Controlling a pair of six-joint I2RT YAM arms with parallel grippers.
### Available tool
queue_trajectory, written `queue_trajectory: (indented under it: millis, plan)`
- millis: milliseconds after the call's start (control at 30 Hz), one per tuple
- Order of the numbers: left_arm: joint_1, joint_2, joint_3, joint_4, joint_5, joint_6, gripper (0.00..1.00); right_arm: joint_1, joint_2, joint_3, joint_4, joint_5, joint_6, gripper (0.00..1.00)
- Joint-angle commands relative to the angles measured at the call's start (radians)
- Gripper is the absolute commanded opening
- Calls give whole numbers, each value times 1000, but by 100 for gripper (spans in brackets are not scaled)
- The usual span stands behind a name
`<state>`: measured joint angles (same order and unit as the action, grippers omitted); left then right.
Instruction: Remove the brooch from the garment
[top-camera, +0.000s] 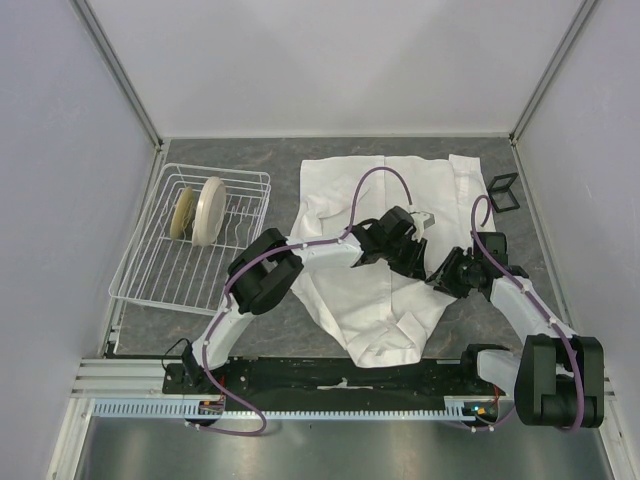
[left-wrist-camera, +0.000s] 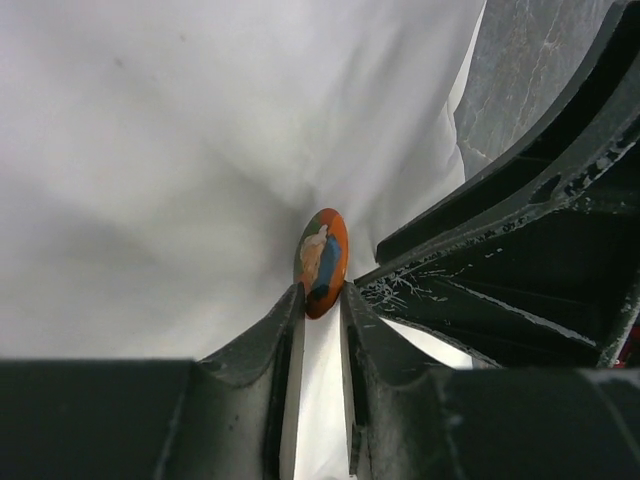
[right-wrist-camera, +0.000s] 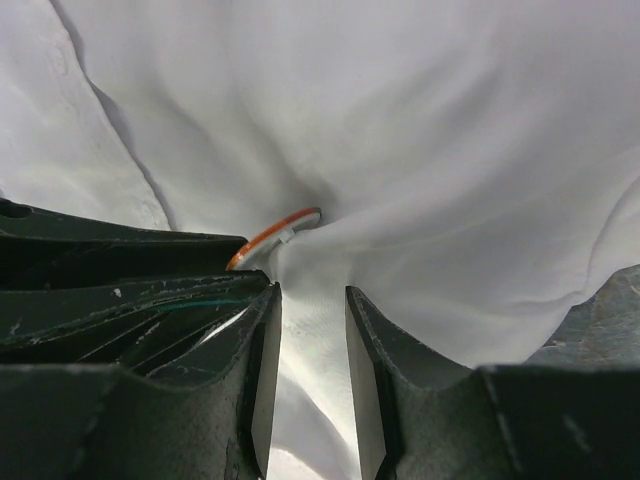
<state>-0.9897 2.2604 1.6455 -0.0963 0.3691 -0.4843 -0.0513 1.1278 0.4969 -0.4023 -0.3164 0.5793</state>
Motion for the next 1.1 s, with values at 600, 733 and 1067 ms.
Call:
queue_trajectory:
  millis: [600, 733, 1067]
  plan:
    - [-9, -35, 79, -82, -16, 47, 2, 2, -60, 0, 83, 11, 39, 42]
    - [-17, -44, 74, -80, -19, 50, 2, 2, -37, 2, 102, 7, 40, 42]
    - [-20, -71, 77, -59, -32, 58, 2, 4, 7, -29, 140, -9, 37, 41]
